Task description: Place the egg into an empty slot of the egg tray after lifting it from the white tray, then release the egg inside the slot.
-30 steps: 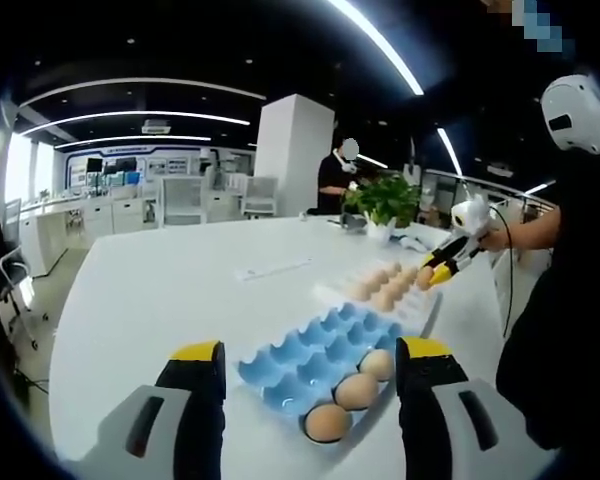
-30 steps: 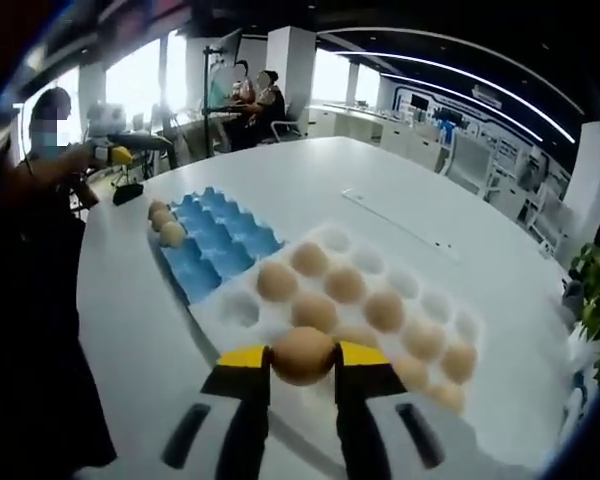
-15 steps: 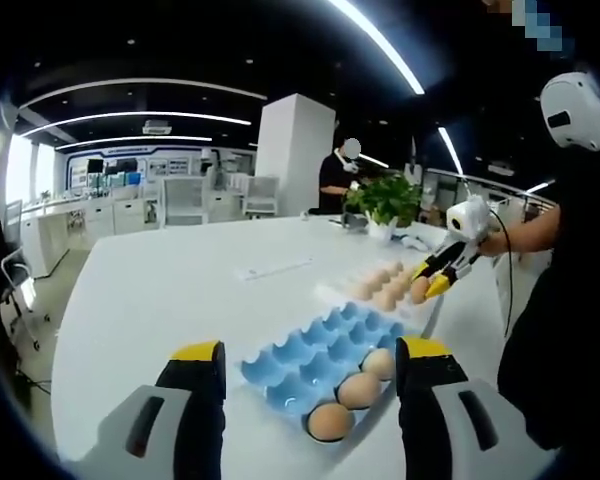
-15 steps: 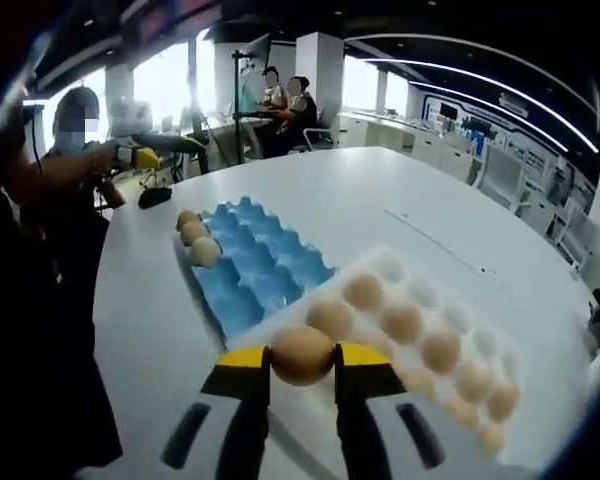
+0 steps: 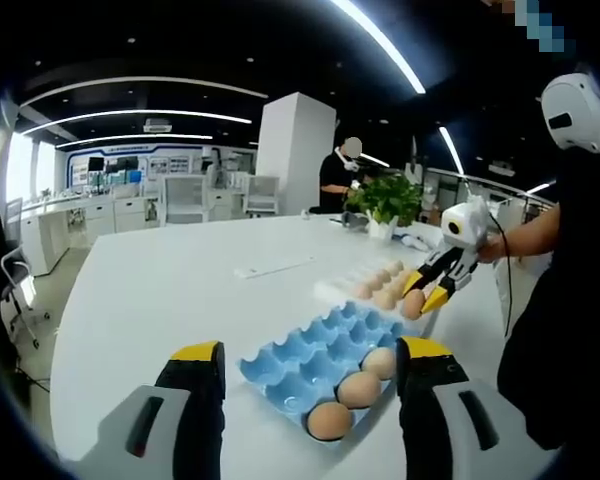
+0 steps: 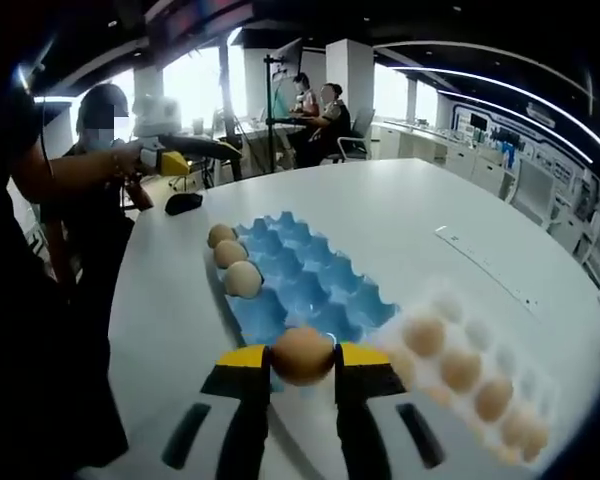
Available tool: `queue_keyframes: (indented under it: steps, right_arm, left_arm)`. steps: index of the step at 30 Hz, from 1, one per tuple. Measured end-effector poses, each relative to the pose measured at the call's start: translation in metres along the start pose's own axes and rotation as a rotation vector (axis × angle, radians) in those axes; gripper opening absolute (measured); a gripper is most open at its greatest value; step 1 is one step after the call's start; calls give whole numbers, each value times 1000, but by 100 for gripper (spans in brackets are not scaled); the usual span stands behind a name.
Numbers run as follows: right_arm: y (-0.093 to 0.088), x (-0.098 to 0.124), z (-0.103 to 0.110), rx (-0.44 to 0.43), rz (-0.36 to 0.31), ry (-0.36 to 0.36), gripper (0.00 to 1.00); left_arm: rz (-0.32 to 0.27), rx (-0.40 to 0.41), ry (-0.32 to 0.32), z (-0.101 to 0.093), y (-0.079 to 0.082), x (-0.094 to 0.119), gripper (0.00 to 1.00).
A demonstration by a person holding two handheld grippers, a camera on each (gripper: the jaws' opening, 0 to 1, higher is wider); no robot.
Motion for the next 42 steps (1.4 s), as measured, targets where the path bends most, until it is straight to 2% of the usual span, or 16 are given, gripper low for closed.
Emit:
queue_keyframes:
  steps: [10,20,37,42]
  right_arm:
    - [11,-29,18,33,-7,69,25]
    - [11,-47,26,53,8,103,25]
    - [8,-61,26,57,29,139,25]
    - [8,-63,27,89,28,149,25]
  left_arm:
    - [8,-1,-1,-2,-1,1,70]
    - [16,1,2,-1,-4,2,69]
    - [15,9,-3,-1,-3,2,68]
    - [17,6,-3,-1,-3,1,68]
Point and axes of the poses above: the point that each gripper's makers call its tool centre point, and the gripper's own axes: x roughly backward along the fingers, z roughly to its left, y roughly out of its top, the point moved 3 cm from there along x, roughly backward along the fingers, and after that the axes turned 1 degree about y, right-handed, at the moved point
